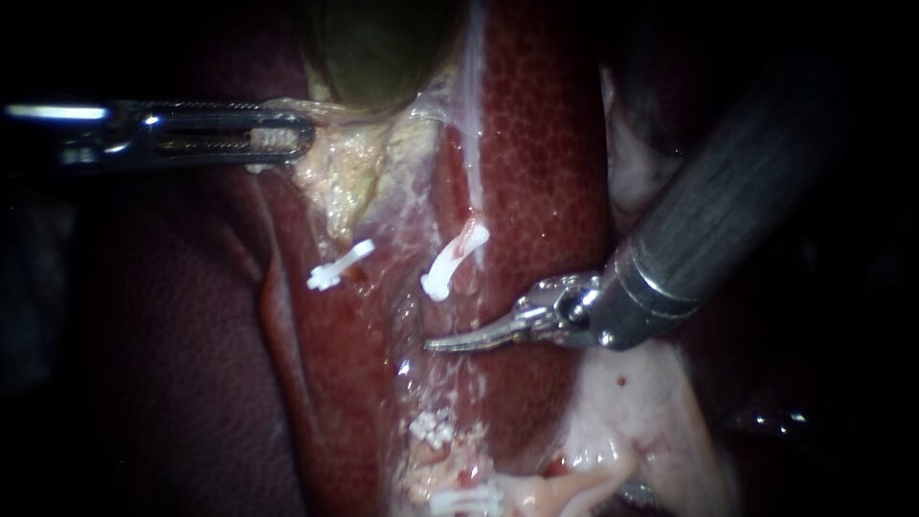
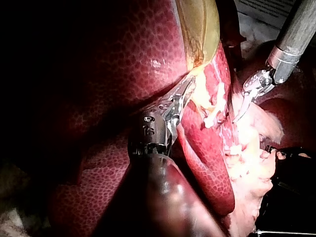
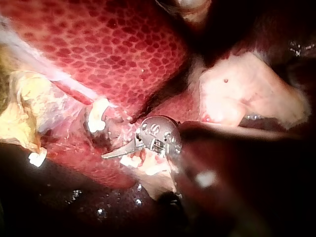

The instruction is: Go back from the cut right tube

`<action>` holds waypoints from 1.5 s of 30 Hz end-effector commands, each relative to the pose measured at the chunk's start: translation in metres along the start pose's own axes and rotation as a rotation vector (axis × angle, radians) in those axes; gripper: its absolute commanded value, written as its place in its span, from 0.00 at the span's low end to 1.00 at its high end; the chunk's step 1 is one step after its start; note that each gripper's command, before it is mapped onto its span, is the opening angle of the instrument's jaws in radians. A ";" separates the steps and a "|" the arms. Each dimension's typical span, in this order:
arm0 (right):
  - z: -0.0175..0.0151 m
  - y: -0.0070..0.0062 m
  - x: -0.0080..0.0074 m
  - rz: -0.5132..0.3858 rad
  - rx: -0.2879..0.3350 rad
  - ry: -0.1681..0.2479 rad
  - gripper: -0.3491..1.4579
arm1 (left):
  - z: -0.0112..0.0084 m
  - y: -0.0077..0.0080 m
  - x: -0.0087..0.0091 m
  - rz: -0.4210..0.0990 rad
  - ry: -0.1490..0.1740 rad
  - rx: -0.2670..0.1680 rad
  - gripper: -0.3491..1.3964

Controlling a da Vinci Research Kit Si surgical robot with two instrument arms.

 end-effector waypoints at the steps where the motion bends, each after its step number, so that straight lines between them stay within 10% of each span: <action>1: 0.0001 -0.0001 0.0000 0.000 0.000 0.000 0.00 | 0.0000 0.0000 0.0000 0.000 0.000 0.000 0.06; 13: 0.0004 0.0004 0.0003 -0.008 0.021 0.029 0.81 | 0.0000 0.0000 0.0001 0.001 0.000 0.000 0.07; 29: -0.0015 -0.0004 -0.0014 -0.186 0.038 0.054 0.89 | 0.0000 0.0000 0.0002 0.001 0.000 0.000 0.09; 38: -0.0058 -0.0026 -0.0012 -0.428 -0.200 0.193 0.98 | 0.0000 0.0000 0.0002 0.001 0.000 -0.001 0.09; 45: -0.0097 -0.0059 0.0007 -0.499 -0.194 0.201 0.98 | 0.0000 0.0000 0.0003 0.002 -0.001 -0.001 0.09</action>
